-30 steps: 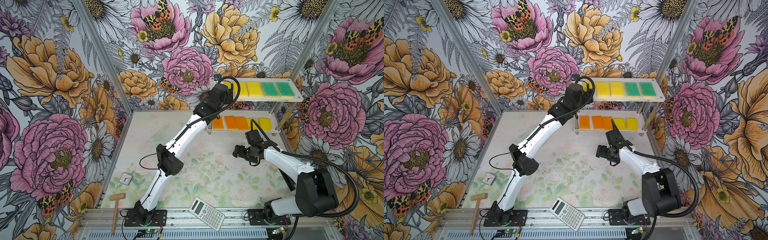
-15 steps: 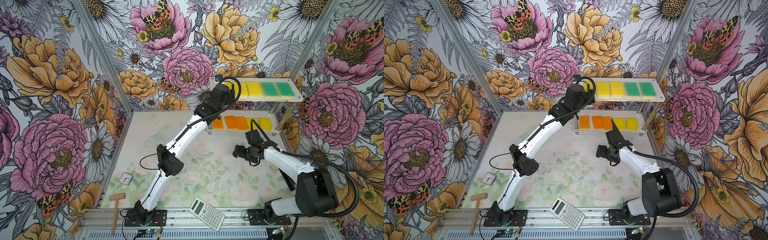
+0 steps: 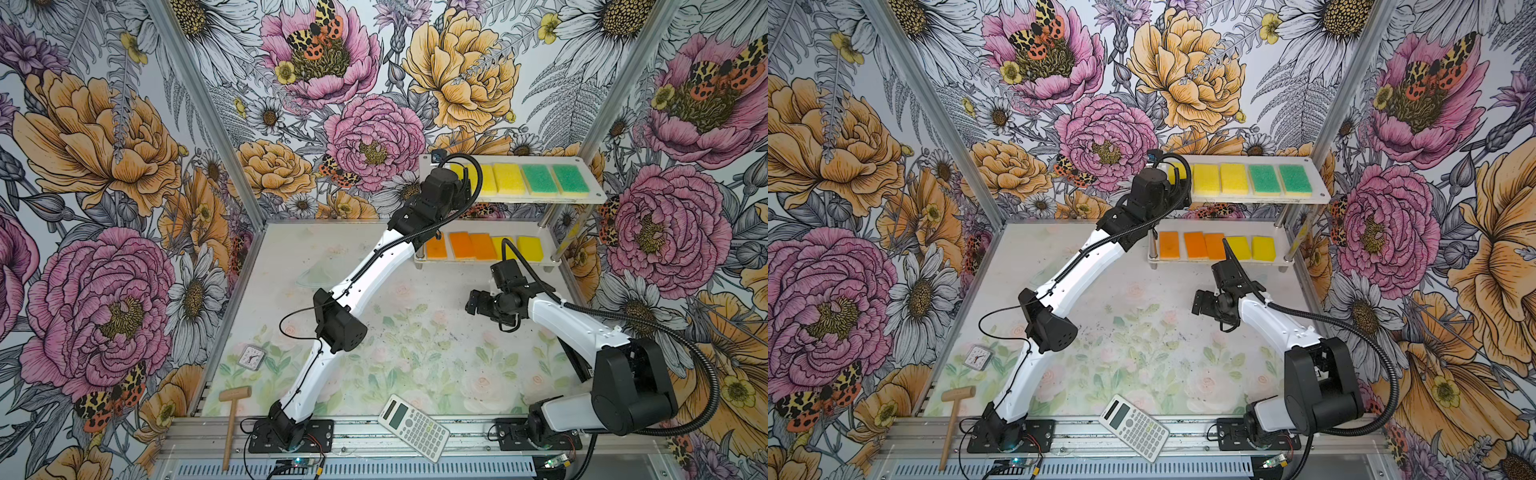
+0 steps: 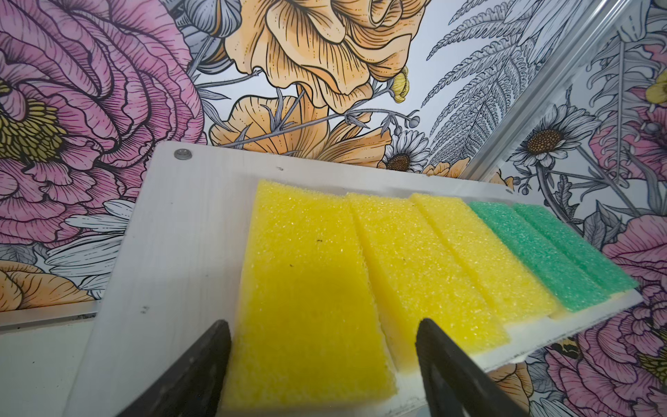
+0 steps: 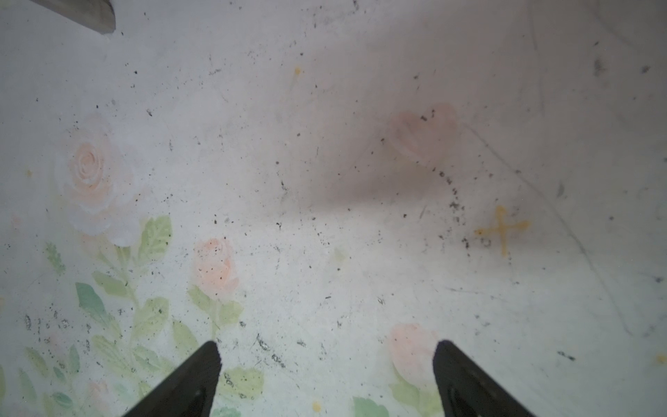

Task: Arrange cleaning sponges on a shelf
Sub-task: Place the cleaning sponge on the shelf.

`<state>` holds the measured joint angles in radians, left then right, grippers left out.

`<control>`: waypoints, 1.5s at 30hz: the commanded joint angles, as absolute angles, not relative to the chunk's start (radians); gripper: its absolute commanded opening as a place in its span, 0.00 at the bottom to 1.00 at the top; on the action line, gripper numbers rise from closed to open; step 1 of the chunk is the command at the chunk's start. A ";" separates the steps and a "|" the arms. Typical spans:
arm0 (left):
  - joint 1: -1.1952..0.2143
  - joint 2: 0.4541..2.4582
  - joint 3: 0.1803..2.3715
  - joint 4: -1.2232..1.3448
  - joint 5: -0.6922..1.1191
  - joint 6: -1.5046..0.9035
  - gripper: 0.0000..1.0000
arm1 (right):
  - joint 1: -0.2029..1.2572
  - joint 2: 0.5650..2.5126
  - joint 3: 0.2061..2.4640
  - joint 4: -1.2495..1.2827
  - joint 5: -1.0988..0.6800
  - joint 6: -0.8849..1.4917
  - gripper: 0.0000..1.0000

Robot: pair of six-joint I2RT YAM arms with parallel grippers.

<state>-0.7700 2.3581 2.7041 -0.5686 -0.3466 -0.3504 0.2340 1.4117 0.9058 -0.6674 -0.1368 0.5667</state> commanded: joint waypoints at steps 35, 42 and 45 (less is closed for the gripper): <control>-0.758 2.015 2.363 -0.558 -0.432 -0.280 0.99 | 0.230 1.371 1.033 -0.722 -0.170 0.389 0.95; -0.721 1.763 2.038 -0.512 -0.509 -0.229 0.99 | 0.228 1.346 1.111 -0.775 -0.120 0.259 0.95; -0.675 1.629 1.822 -0.438 -0.508 -0.241 0.99 | 0.228 1.328 1.141 -0.792 -0.096 0.211 0.95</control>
